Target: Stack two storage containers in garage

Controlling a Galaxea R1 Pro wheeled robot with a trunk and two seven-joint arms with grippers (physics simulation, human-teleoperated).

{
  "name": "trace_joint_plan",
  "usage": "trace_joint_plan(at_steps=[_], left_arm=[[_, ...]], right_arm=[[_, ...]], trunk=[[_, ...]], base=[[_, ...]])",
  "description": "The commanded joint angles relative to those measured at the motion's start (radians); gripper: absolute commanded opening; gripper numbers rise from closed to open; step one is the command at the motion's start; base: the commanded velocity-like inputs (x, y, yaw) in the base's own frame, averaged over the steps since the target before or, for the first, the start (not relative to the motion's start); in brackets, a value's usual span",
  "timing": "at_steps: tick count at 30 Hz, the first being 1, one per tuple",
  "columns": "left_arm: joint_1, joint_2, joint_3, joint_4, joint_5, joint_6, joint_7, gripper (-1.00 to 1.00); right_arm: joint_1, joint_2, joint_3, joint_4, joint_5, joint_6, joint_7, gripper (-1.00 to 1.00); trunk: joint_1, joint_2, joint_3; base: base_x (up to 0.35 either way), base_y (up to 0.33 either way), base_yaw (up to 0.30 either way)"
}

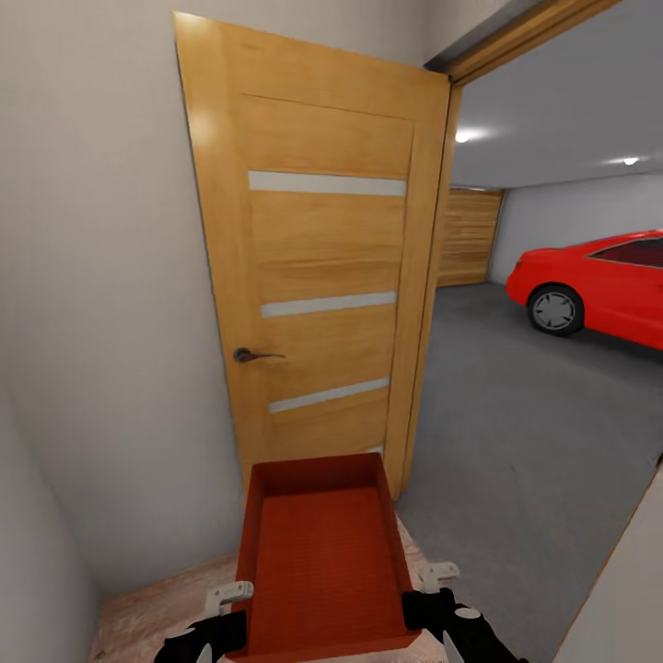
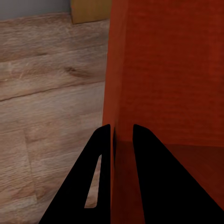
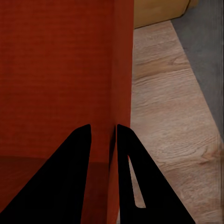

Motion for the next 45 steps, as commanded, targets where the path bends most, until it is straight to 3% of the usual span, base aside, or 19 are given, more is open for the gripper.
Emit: trace_joint_plan(at_steps=[1, 35, 45], left_arm=[[0.001, 0.018, 0.000, -0.004, -0.035, -0.062, 0.026, -1.00], [0.001, 0.018, 0.000, -0.004, -0.035, -0.062, 0.026, -1.00], [0.001, 0.020, 0.000, -0.004, -0.035, -0.062, 0.026, -1.00]], right_arm=[[-0.002, -0.001, -0.004, 0.000, -0.028, 0.006, 0.038, -1.00], [-0.001, -0.001, -0.004, 0.000, -0.028, 0.006, 0.038, -1.00], [-0.002, -0.001, -0.004, 0.000, -0.028, 0.006, 0.038, -1.00]], trunk=[[0.000, -0.001, -0.002], [0.000, -0.001, -0.002], [0.000, -0.001, -0.002]], base=[[0.000, 0.000, -0.298], [0.000, 0.000, -0.296], [0.000, 0.159, -0.035]])
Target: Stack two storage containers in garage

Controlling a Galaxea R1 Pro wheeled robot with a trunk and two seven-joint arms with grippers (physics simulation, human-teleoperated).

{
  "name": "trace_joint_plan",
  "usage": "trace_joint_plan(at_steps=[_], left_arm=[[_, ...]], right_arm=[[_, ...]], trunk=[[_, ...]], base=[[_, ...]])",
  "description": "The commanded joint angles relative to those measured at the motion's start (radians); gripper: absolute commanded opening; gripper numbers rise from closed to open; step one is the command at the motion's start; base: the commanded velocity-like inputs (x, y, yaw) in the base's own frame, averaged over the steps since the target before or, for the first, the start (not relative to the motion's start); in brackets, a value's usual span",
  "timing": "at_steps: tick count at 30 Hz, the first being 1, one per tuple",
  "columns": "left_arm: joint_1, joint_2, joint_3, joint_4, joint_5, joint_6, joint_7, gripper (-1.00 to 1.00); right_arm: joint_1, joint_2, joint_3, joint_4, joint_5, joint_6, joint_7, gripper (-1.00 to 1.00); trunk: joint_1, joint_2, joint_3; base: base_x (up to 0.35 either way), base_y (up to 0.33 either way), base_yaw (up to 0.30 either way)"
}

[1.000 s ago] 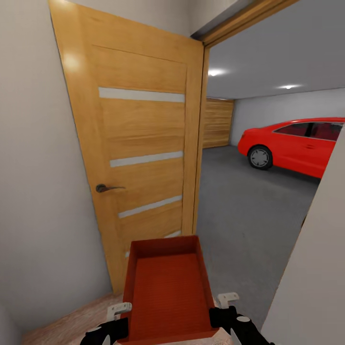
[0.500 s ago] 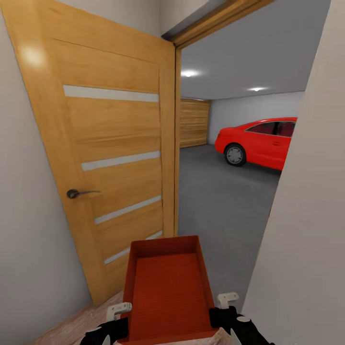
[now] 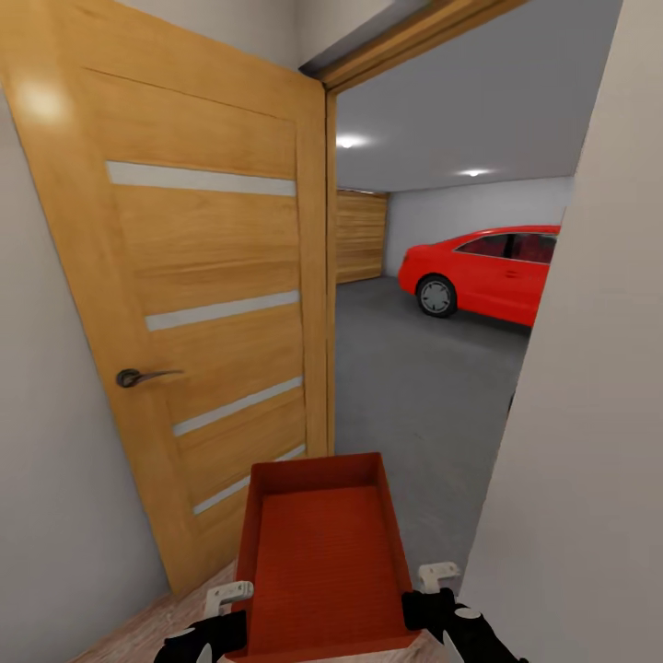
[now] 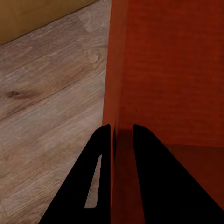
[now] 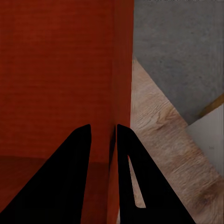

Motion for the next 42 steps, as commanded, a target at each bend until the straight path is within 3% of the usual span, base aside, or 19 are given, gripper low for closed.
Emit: trace_joint_plan(at_steps=[1, 20, 28, 42], left_arm=[[0.000, 0.020, 0.000, -0.004, -0.036, -0.062, 0.026, -1.00], [0.000, 0.020, 0.000, -0.002, -0.036, -0.062, 0.026, -1.00], [0.000, 0.020, 0.000, -0.003, -0.036, -0.062, 0.026, -1.00], [0.000, 0.019, 0.000, -0.002, -0.036, -0.062, 0.026, -1.00]], right_arm=[[-0.001, -0.001, -0.004, 0.000, -0.028, 0.007, 0.038, -1.00], [-0.001, -0.001, -0.004, 0.000, -0.028, 0.007, 0.038, -1.00], [-0.001, -0.001, -0.004, 0.000, -0.028, 0.007, 0.038, -1.00], [-0.001, -0.001, -0.004, 0.000, -0.028, 0.007, 0.038, -1.00]], trunk=[[0.000, -0.001, -0.002], [0.000, -0.001, -0.002], [0.000, -0.001, -0.002], [0.000, -0.001, -0.002]], base=[[0.000, 0.259, -0.001], [0.000, 0.254, 0.000], [0.000, 0.032, -0.008], [0.000, 0.000, -0.248]])
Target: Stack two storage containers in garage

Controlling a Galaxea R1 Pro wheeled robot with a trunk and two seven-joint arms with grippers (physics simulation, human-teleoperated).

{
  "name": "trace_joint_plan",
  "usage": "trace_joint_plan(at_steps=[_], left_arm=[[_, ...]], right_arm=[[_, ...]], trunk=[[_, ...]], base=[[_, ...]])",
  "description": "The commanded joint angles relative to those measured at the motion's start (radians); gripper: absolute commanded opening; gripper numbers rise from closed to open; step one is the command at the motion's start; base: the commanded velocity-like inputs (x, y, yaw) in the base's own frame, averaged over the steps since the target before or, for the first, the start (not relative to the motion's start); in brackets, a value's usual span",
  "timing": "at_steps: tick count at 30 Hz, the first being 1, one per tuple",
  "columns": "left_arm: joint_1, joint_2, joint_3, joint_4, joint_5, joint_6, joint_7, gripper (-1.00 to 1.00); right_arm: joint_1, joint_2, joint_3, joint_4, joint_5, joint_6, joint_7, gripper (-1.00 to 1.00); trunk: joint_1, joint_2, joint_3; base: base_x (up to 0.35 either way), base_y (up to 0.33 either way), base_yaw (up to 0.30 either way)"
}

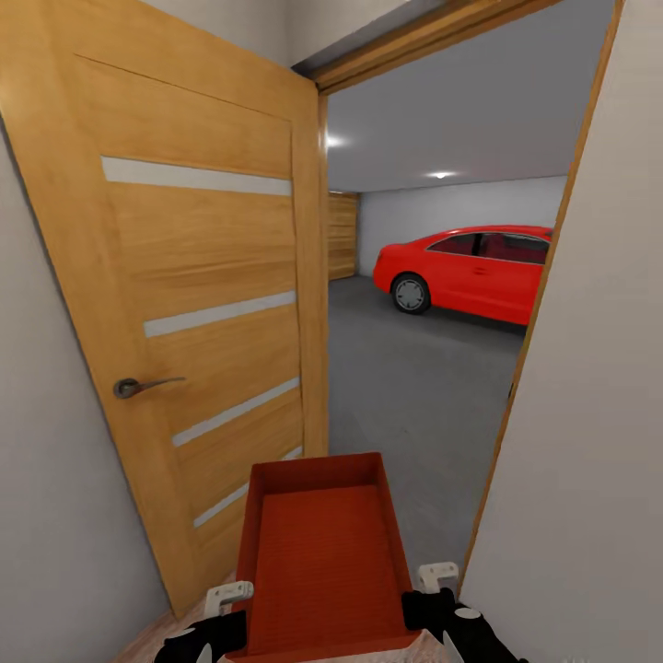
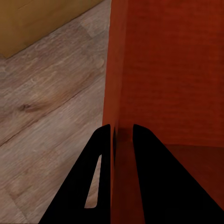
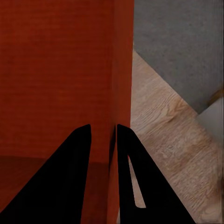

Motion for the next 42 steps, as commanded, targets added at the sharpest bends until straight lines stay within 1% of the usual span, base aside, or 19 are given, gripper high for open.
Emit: trace_joint_plan(at_steps=[1, 26, 33, 42], left_arm=[[0.001, 0.019, 0.001, -0.004, -0.036, -0.061, 0.026, -1.00], [0.001, 0.020, 0.001, -0.004, -0.036, -0.061, 0.026, -1.00], [0.001, 0.020, 0.001, -0.004, -0.037, -0.061, 0.026, -1.00], [0.001, 0.020, 0.001, -0.004, -0.036, -0.061, 0.026, -1.00]], right_arm=[[-0.001, -0.001, -0.004, 0.000, -0.029, 0.006, 0.038, -1.00], [-0.002, -0.001, -0.004, 0.000, -0.029, 0.006, 0.038, -1.00], [-0.001, -0.001, -0.004, 0.000, -0.029, 0.006, 0.038, -1.00], [-0.001, -0.001, -0.004, 0.000, -0.029, 0.006, 0.038, -1.00]], trunk=[[0.000, -0.001, -0.002], [0.000, -0.001, -0.002], [0.000, -0.001, -0.002], [0.000, -0.001, -0.002]], base=[[0.000, 0.000, -0.275], [0.000, 0.000, -0.275], [0.033, 0.029, -0.075], [0.216, 0.179, -0.002]])
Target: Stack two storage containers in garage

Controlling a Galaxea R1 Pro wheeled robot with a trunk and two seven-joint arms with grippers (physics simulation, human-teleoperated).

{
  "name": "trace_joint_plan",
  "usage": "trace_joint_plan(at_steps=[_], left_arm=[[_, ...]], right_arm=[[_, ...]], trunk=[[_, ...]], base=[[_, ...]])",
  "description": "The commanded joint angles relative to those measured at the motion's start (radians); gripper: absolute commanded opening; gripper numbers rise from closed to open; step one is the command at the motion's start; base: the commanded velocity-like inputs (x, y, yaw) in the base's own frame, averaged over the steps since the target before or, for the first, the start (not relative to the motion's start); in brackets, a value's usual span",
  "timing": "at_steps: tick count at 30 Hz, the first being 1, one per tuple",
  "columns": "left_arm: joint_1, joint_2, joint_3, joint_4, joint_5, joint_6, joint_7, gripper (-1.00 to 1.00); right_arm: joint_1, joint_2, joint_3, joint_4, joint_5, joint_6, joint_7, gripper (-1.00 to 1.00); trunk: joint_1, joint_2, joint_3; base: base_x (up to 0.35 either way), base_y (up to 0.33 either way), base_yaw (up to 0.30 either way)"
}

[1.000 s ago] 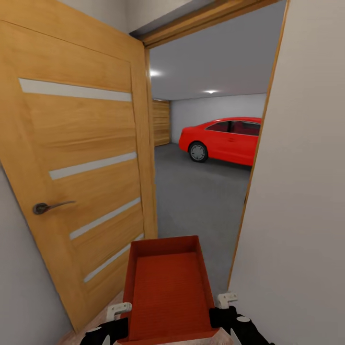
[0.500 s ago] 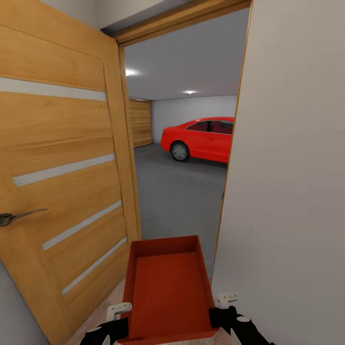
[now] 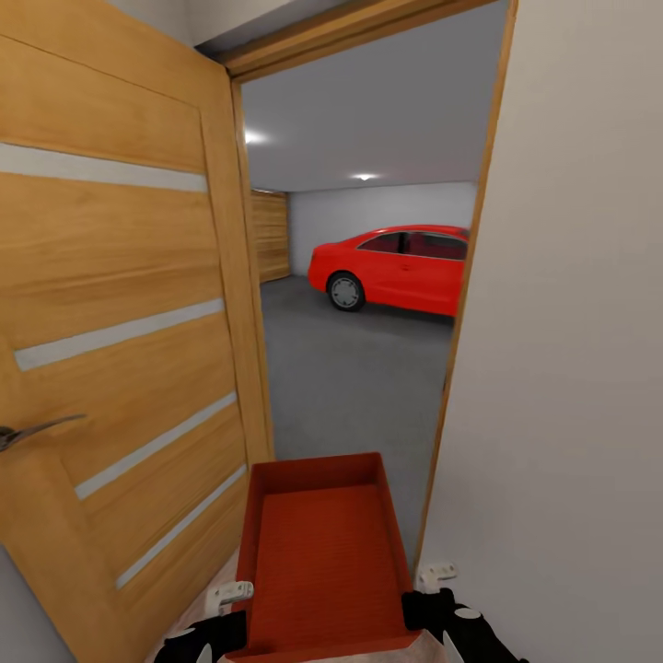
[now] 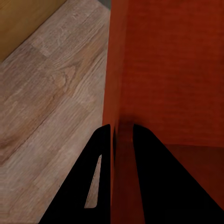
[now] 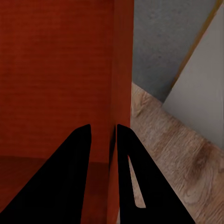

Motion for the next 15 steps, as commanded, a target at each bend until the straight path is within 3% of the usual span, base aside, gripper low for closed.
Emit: trace_joint_plan(at_steps=[1, 15], left_arm=[[0.000, 0.020, 0.000, -0.003, -0.035, -0.062, 0.026, -1.00], [0.000, 0.020, 0.000, -0.004, -0.035, -0.062, 0.026, -1.00]], right_arm=[[-0.001, -0.001, -0.004, 0.000, -0.028, 0.006, 0.039, -1.00], [-0.002, -0.001, -0.004, 0.000, -0.028, 0.006, 0.039, -1.00]], trunk=[[0.001, -0.001, -0.002], [0.001, -0.001, -0.002]], base=[[0.225, 0.201, 0.000], [0.224, 0.203, 0.000]])
